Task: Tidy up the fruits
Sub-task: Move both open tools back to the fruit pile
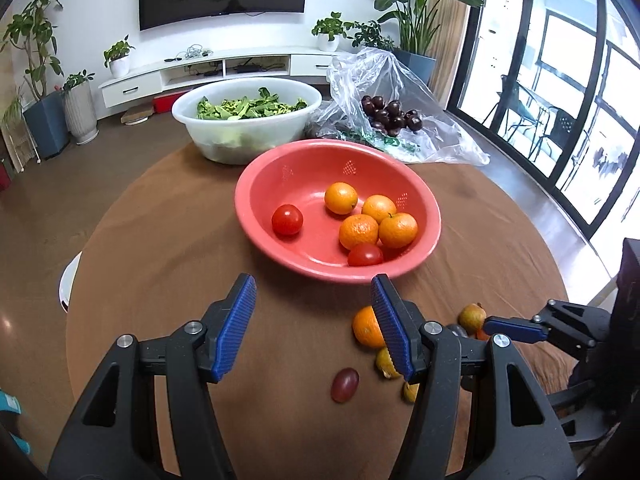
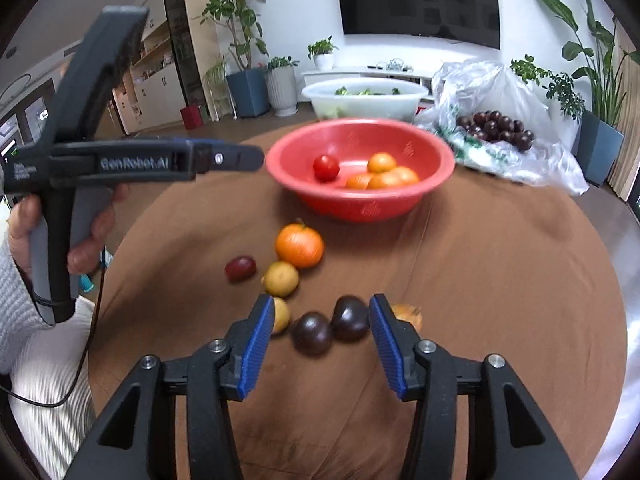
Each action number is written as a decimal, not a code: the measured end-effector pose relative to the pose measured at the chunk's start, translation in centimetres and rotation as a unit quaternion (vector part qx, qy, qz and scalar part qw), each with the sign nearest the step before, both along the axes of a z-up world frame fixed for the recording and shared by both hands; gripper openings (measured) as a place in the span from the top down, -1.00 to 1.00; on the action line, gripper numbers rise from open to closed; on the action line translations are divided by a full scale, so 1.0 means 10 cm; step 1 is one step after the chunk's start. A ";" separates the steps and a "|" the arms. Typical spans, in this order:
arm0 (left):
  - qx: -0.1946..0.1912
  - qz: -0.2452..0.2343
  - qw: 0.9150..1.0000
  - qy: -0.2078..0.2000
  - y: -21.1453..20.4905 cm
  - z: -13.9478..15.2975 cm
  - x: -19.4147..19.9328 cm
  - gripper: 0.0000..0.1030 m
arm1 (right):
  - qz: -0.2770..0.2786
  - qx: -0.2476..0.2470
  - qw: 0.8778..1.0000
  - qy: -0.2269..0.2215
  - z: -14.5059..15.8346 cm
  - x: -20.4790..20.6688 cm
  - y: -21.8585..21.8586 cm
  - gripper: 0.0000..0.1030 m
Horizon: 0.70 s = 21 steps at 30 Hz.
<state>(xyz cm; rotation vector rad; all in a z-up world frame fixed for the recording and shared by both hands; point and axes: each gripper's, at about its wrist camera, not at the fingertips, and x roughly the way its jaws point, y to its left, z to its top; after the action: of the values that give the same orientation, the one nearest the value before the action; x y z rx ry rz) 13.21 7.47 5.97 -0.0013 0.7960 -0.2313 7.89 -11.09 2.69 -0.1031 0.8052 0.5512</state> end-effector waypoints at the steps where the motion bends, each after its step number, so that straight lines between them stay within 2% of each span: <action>1: -0.002 0.001 1.000 0.000 0.01 0.00 -0.03 -0.12 | 0.001 0.001 1.000 0.002 -0.01 -0.01 0.01 -0.02; 10: -0.014 0.002 1.000 0.003 0.04 -0.01 -0.11 -0.12 | -0.020 0.016 1.000 0.019 -0.06 0.01 -0.01 -0.02; 15: -0.008 -0.004 1.000 0.002 -0.01 -0.02 -0.11 -0.12 | -0.046 0.062 0.995 0.057 -0.10 0.15 -0.11 -0.02; 21: -0.011 -0.010 1.000 0.001 -0.04 -0.01 -0.12 -0.12 | -0.084 0.126 0.982 0.116 -0.19 0.33 -0.28 -0.02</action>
<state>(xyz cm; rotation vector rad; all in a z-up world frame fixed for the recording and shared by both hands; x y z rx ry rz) 12.04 7.10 5.89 -0.0140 0.7948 -0.2595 11.21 -13.92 0.82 0.2652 0.9533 0.5058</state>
